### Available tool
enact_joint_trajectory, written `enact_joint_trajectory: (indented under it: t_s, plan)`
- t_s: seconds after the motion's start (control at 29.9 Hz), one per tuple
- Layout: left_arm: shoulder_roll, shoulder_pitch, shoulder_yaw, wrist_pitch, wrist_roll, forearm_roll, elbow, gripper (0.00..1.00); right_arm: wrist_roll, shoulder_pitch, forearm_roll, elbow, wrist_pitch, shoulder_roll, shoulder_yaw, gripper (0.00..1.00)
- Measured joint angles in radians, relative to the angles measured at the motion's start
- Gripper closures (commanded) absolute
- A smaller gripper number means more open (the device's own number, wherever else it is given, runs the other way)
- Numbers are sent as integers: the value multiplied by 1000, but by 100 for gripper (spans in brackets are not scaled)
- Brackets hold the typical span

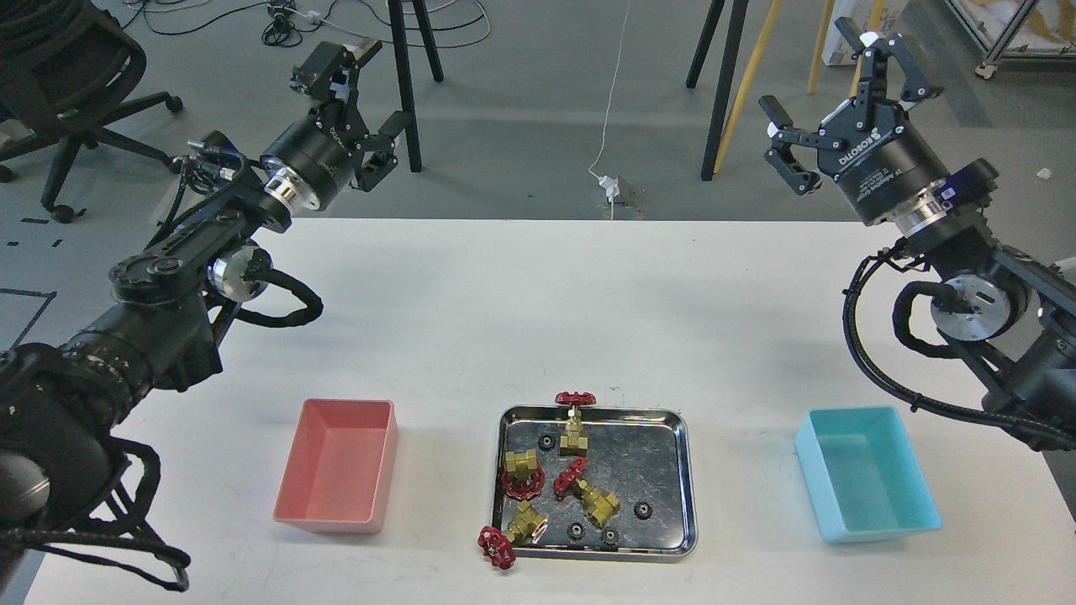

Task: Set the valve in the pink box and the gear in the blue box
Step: 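Move the left gripper down toward the metal tray of parts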

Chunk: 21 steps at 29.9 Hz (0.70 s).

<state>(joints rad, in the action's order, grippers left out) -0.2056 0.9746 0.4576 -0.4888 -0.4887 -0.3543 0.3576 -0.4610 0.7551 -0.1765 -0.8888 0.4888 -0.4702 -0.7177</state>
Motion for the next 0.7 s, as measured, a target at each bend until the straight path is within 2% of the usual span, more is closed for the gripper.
enact_joint_trajectory:
  t_s: [0.27,0.47,0.6,0.7]
  plan:
    - [-20,3,9,0,0,17,1,0,4,41,0,23,0,3,0,1]
    - [-31,-9,40,0,0,116,12,0,27,228,-2,79,0,-28,94,1]
    - [-24,-11,93,0,0,123,114,0,45,369,3,161,0,-35,171,1]
    - [-46,-19,105,0,0,112,246,0,53,440,42,199,0,-26,184,1]
